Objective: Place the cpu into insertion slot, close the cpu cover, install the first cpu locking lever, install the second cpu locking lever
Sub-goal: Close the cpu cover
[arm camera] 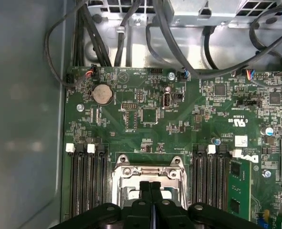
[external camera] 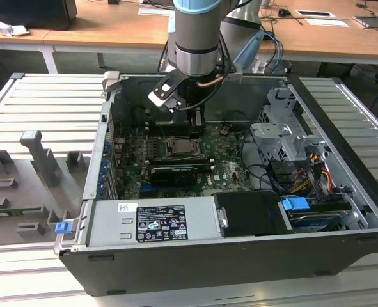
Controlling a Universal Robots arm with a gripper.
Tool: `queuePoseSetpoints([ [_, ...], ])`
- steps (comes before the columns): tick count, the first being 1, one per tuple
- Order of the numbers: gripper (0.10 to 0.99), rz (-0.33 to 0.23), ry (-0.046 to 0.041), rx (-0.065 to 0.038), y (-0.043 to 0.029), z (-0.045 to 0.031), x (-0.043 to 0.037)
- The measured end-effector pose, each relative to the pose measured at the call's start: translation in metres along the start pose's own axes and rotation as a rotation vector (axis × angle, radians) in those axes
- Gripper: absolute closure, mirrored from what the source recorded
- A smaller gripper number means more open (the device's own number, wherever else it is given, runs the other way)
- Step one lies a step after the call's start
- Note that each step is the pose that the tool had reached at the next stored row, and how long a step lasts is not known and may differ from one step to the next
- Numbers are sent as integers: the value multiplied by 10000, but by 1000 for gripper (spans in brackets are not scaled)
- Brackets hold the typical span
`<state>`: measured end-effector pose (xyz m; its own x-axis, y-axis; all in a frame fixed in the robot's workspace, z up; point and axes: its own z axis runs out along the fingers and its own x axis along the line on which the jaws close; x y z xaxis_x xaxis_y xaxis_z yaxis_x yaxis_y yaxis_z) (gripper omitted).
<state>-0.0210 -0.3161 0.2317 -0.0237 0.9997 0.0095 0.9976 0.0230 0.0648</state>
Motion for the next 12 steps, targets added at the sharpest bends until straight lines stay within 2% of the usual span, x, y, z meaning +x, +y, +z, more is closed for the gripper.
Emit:
queuePoseSetpoints([
  [12,980,-51,4,0,-246,8,5],
])
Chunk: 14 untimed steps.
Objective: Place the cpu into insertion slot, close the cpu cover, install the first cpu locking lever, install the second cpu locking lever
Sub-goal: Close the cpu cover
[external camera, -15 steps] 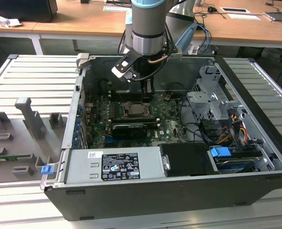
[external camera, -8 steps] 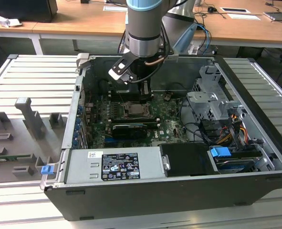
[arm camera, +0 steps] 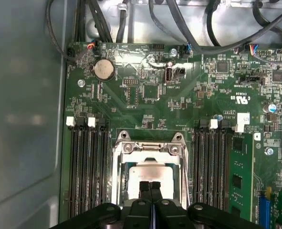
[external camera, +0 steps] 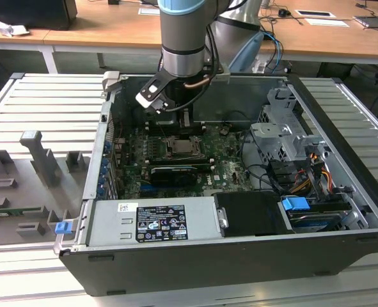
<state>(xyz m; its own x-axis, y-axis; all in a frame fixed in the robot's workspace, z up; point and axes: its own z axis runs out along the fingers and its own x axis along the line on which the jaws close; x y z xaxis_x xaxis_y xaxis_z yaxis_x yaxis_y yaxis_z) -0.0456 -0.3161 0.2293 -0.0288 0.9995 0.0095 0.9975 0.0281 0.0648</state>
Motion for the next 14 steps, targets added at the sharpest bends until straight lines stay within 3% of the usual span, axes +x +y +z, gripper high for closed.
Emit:
queuePoseSetpoints([
  [14,980,-518,34,5,-146,177,2],
])
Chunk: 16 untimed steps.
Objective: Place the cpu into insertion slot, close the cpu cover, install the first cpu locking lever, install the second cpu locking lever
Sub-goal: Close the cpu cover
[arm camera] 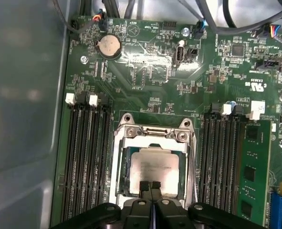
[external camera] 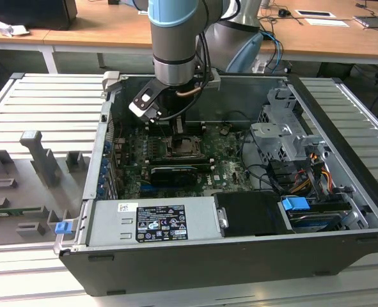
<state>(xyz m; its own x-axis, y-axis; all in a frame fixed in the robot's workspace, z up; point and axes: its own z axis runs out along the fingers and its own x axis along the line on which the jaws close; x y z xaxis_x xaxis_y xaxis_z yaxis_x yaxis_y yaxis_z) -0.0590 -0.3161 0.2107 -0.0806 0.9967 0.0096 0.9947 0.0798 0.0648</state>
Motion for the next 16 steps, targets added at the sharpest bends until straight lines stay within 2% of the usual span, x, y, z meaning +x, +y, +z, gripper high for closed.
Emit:
queuePoseSetpoints([
  [4,980,-1,-1,1,-3,49,-1],
  [9,980,0,-2,2,15,63,-3],
  [10,980,0,0,-2,19,59,-2],
  [14,980,-1,1,-1,29,-41,-1],
  [16,980,1,-5,13,45,-40,-3],
])
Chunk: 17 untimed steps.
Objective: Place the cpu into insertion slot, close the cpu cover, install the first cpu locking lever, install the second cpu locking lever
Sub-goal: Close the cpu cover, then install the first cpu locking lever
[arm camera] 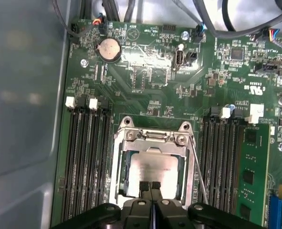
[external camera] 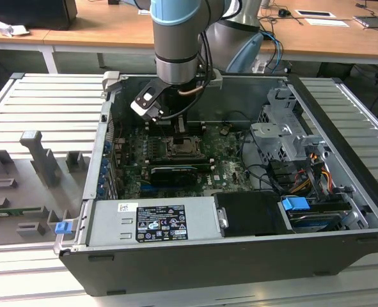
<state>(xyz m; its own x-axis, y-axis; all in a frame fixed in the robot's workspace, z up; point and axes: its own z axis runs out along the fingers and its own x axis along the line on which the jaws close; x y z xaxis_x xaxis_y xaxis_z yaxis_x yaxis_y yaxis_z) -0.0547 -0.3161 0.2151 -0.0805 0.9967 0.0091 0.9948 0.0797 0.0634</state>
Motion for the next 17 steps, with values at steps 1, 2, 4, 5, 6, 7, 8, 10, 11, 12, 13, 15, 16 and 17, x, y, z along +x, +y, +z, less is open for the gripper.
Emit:
queuePoseSetpoints([
  [1,980,-1,0,7,14,1,-1],
  [2,980,0,0,16,30,2,-2],
  [4,980,1,0,19,62,4,-5],
  [5,980,0,0,20,68,5,-6],
  [6,980,1,0,20,68,5,-6],
  [7,980,1,-1,21,77,5,-6],
  [8,980,0,-1,22,83,5,-7],
  [10,980,0,1,22,122,8,-9],
  [11,980,0,0,24,131,8,-11],
  [12,980,0,0,24,138,8,-12],
  [13,980,0,-2,25,145,8,-12],
  [15,980,2,-2,27,149,-8,-12],
  [16,980,0,-2,26,150,-29,-12],
  [17,980,1,-1,26,151,-37,-11],
])
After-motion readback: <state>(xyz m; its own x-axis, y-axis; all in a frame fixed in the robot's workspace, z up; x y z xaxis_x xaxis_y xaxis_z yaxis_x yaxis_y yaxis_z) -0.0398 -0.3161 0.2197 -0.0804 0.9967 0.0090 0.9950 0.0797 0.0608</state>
